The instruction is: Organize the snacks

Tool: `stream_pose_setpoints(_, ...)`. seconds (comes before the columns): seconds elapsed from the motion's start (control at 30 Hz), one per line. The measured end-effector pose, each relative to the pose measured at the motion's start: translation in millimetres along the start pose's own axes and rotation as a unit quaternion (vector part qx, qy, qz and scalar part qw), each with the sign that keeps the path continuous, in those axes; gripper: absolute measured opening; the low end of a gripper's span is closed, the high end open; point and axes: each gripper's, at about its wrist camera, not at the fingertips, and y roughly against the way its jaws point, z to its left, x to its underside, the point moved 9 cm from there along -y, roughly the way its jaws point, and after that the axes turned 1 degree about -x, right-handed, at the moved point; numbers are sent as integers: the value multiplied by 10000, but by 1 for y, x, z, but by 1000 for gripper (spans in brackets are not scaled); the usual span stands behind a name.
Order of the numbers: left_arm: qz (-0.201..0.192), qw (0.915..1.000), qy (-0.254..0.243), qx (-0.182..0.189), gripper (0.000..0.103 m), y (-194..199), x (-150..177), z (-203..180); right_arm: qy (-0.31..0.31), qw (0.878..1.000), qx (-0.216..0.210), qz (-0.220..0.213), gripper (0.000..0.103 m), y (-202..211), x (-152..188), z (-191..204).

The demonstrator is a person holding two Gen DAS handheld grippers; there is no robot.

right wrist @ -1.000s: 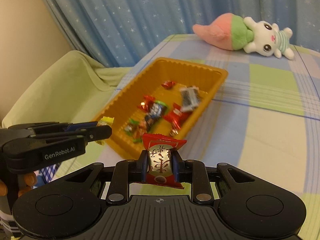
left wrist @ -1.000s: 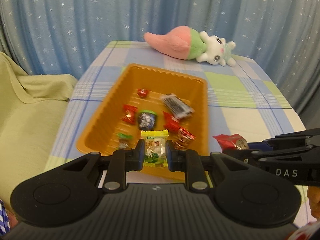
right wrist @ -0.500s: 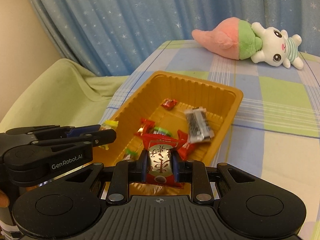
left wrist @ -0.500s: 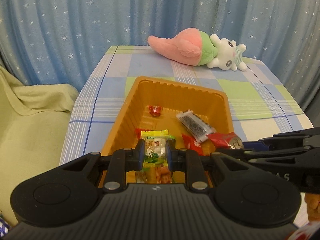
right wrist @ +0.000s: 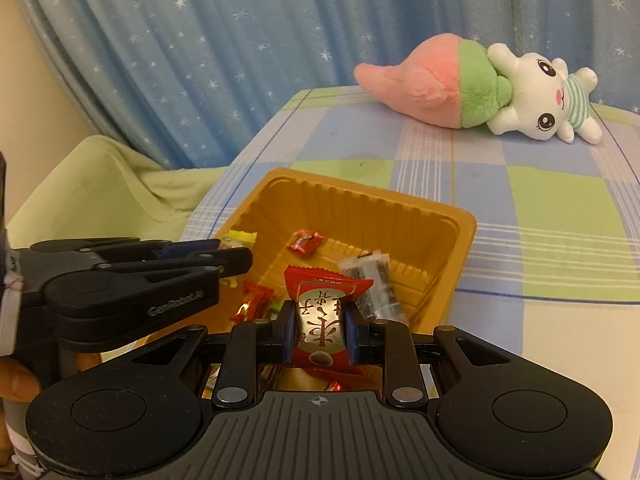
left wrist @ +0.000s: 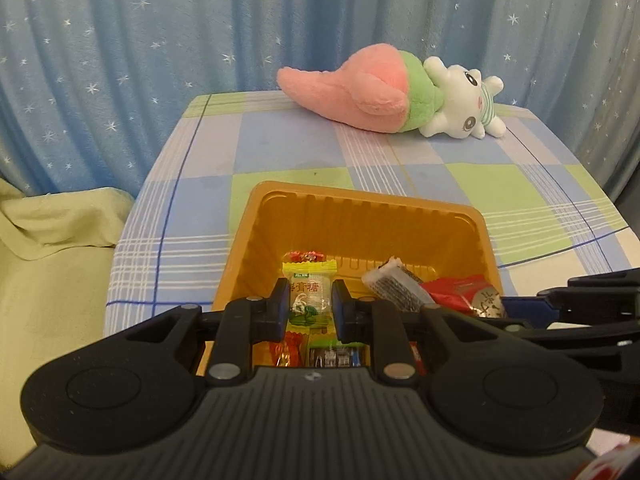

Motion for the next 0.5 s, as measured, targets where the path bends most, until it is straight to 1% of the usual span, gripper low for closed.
stream_pose_setpoints(0.17, 49, 10000, 3, 64, 22, -11, -1, 0, -51, 10000, 62, 10, 25, -3, -3, -4)
stream_pose_setpoints(0.23, 92, 9999, 57, 74, 27, -12, 1, 2, -73, 9999, 78, 24, 25, -4, -4, -6)
stream_pose_setpoints(0.33, 108, 9997, 158, 140, 28, -8, 6, 5, -98, 9999, 98, 42, 26, -5, -4, -8)
stream_pose_setpoints(0.37, 114, 9996, 200, 154, 29, -6, 7, 6, -98, 9999, 104, 47, 26, -6, -3, -7)
stream_pose_setpoints(0.43, 127, 9993, 297, 165, 35, -1, 12, 9, -89, 9999, 112, 61, 26, -7, -4, -7)
stream_pose_setpoints(0.5, 124, 9990, 397, 158, 35, 6, 16, 13, -68, 9999, 105, 53, 26, -8, -5, -6)
